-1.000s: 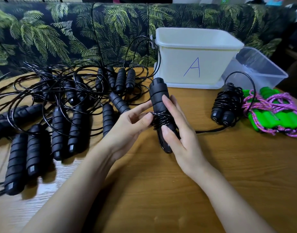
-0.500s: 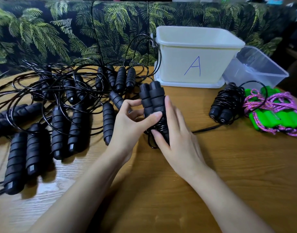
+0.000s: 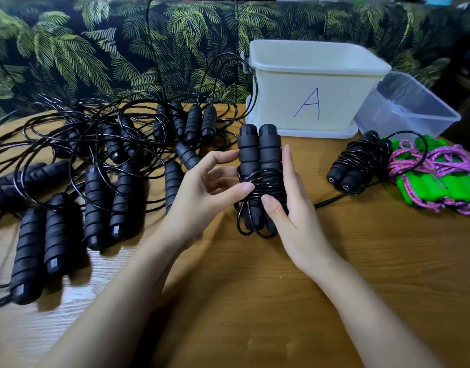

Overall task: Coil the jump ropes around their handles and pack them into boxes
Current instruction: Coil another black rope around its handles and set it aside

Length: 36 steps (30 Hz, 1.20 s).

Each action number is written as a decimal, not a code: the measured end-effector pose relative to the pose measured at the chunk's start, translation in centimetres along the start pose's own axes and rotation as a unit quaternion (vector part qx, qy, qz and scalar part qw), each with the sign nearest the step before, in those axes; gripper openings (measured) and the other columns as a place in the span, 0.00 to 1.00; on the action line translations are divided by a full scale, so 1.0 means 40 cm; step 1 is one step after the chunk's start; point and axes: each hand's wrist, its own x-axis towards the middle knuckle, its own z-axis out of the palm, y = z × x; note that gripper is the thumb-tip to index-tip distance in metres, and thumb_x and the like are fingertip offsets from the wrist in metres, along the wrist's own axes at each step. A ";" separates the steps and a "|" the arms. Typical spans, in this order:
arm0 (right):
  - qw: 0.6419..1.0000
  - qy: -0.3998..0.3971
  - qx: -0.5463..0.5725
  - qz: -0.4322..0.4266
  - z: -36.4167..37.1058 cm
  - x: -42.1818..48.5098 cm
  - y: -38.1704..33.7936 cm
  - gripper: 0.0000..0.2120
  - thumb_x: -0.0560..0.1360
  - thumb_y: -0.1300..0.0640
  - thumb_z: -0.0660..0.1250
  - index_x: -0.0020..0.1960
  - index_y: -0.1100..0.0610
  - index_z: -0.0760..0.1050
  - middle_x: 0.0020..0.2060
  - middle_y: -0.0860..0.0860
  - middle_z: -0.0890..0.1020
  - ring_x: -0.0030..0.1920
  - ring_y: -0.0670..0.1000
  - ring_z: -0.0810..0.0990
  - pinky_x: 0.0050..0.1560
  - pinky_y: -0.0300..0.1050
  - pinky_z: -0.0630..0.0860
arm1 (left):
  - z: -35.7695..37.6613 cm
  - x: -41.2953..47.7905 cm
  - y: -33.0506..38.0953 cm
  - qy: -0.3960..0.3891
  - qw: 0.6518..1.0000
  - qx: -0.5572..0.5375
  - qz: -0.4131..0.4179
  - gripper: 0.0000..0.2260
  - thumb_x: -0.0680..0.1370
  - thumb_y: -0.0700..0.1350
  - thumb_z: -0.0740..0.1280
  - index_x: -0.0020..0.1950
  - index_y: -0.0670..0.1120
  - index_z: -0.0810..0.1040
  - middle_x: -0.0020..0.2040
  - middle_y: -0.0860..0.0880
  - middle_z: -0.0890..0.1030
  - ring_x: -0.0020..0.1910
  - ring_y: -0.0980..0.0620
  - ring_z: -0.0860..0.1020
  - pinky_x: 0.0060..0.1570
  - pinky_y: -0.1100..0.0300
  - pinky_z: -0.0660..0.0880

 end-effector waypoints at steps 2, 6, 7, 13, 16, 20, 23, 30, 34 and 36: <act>1.000 0.002 0.003 -0.002 -0.001 0.002 0.001 0.33 0.81 0.55 0.58 0.79 0.46 0.43 0.68 0.37 0.65 0.66 0.27 0.64 0.61 0.22 0.60 | -0.003 0.001 0.000 -0.011 1.000 -0.003 0.005 0.19 0.73 0.42 0.74 0.62 0.48 0.75 0.51 0.47 0.84 0.50 0.52 0.83 0.50 0.60 0.78; 1.000 -0.002 0.016 -0.012 -0.004 0.002 0.003 0.31 0.81 0.55 0.57 0.78 0.44 0.46 0.68 0.35 0.65 0.67 0.29 0.64 0.63 0.24 0.60 | 0.004 0.000 -0.004 0.013 0.999 0.029 0.038 0.15 0.75 0.43 0.69 0.61 0.46 0.75 0.50 0.42 0.84 0.51 0.52 0.82 0.50 0.60 0.77; 1.000 -0.004 0.018 -0.013 -0.003 0.001 0.003 0.30 0.81 0.55 0.57 0.78 0.44 0.46 0.68 0.35 0.65 0.68 0.30 0.64 0.65 0.25 0.59 | 0.004 0.001 -0.008 0.026 0.998 0.039 0.049 0.13 0.76 0.44 0.69 0.60 0.47 0.76 0.50 0.41 0.84 0.50 0.52 0.82 0.50 0.58 0.77; 0.999 0.012 -0.007 -0.032 0.008 -0.003 -0.003 0.30 0.82 0.56 0.57 0.78 0.42 0.46 0.74 0.45 0.63 0.74 0.36 0.60 0.69 0.27 0.56 | -0.002 0.006 -0.021 0.038 0.995 0.053 0.072 0.12 0.76 0.44 0.70 0.59 0.50 0.76 0.49 0.43 0.84 0.50 0.49 0.81 0.50 0.49 0.78; 0.989 0.070 -0.116 -0.065 0.016 -0.004 0.005 0.29 0.81 0.50 0.54 0.79 0.46 0.48 0.72 0.43 0.59 0.74 0.44 0.61 0.71 0.32 0.57 | 0.005 0.005 -0.020 0.050 0.996 0.022 0.076 0.13 0.74 0.42 0.72 0.57 0.49 0.76 0.46 0.49 0.84 0.47 0.52 0.81 0.47 0.56 0.78; 0.963 0.100 -0.228 -0.104 0.022 -0.010 -0.002 0.27 0.81 0.51 0.51 0.80 0.46 0.52 0.75 0.51 0.62 0.71 0.54 0.66 0.65 0.43 0.70 | 0.012 0.004 -0.018 0.069 0.994 0.009 0.084 0.16 0.71 0.43 0.75 0.56 0.49 0.75 0.44 0.53 0.81 0.41 0.55 0.79 0.42 0.61 0.77; 0.954 0.101 -0.265 -0.093 0.029 -0.015 -0.012 0.31 0.78 0.45 0.57 0.79 0.46 0.54 0.76 0.55 0.64 0.72 0.56 0.67 0.64 0.53 0.74 | 0.020 0.002 -0.019 0.074 0.992 0.023 0.099 0.18 0.70 0.41 0.75 0.55 0.48 0.73 0.43 0.54 0.79 0.36 0.57 0.76 0.41 0.64 0.75; 0.946 0.122 -0.294 -0.061 0.028 -0.015 -0.007 0.40 0.70 0.41 0.65 0.79 0.51 0.59 0.74 0.55 0.66 0.70 0.56 0.70 0.56 0.52 0.78 | 0.018 -0.004 -0.018 0.019 0.991 0.087 0.102 0.22 0.69 0.46 0.77 0.60 0.51 0.74 0.50 0.48 0.77 0.38 0.53 0.80 0.43 0.53 0.79; 0.962 0.076 -0.258 -0.057 0.019 -0.017 -0.002 0.40 0.75 0.47 0.68 0.80 0.43 0.49 0.79 0.53 0.56 0.74 0.57 0.66 0.58 0.52 0.77 | 0.009 0.000 -0.025 -0.018 0.987 0.109 0.119 0.22 0.73 0.46 0.73 0.65 0.52 0.74 0.54 0.46 0.76 0.43 0.53 0.81 0.51 0.56 0.79; 0.964 0.043 -0.259 -0.050 0.015 -0.018 -0.006 0.41 0.76 0.48 0.67 0.78 0.35 0.43 0.80 0.52 0.52 0.75 0.57 0.65 0.56 0.52 0.77 | 0.007 0.003 -0.029 -0.029 0.985 0.118 0.126 0.22 0.74 0.44 0.72 0.68 0.49 0.73 0.54 0.46 0.76 0.44 0.53 0.81 0.52 0.57 0.77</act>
